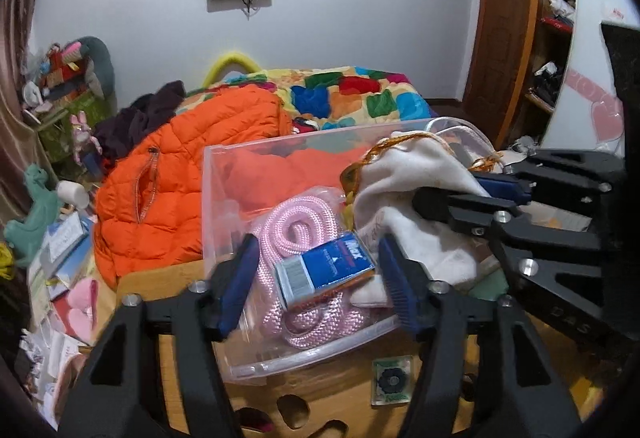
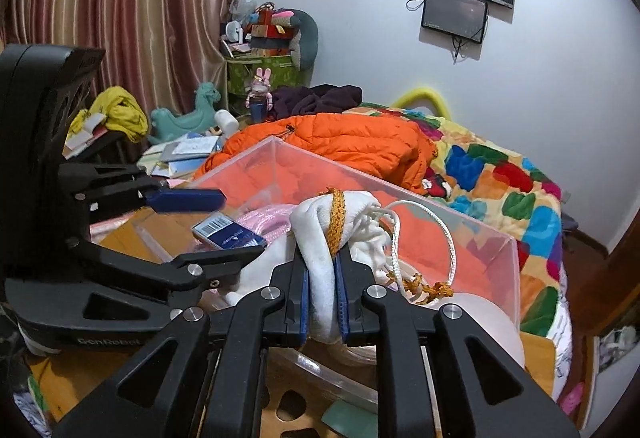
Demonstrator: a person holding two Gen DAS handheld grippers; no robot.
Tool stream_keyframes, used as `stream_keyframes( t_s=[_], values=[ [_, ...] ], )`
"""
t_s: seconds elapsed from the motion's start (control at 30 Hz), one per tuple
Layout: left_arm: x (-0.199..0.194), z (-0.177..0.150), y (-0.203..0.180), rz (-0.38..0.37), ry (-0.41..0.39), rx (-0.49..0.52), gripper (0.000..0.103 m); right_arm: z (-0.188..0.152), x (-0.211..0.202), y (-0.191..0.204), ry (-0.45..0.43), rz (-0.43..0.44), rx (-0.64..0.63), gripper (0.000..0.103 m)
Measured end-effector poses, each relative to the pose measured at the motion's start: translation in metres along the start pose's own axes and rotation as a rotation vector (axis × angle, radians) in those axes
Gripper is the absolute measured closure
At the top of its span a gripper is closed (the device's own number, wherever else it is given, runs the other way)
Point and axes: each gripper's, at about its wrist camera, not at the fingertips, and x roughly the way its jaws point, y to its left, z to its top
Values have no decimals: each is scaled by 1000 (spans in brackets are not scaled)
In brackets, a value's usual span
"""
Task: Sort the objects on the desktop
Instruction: 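Lower the pouch and blue card box into the clear box and release both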
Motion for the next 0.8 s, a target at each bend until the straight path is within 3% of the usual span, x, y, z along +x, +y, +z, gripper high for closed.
stream_keyframes(
  t_s=[0.1, 0.27, 0.33, 0.43, 0.57, 0.63, 0.8],
  values=[
    [-1, 0, 0, -7, 7, 2, 41, 0, -4, 3, 9, -36, -26, 88],
    [-7, 2, 8, -50, 15, -65, 40, -2, -15, 3, 2, -43, -8, 70],
    [-12, 4, 13, -60, 9, -110, 35, -3, -22, 4, -9, -56, -7, 53],
    [-20, 5, 20, -94, 1, -152, 31, -4, -31, 8, -34, -66, -10, 37],
    [-31, 7, 23, -110, -4, -182, 31, -5, -40, 13, -45, -71, -29, 34],
    [-38, 7, 22, -103, -14, -180, 31, -6, -45, 15, -51, -80, -32, 29],
    [-52, 3, 12, -72, -32, -153, 30, -11, -59, 16, -71, -83, -25, 29]
  ],
)
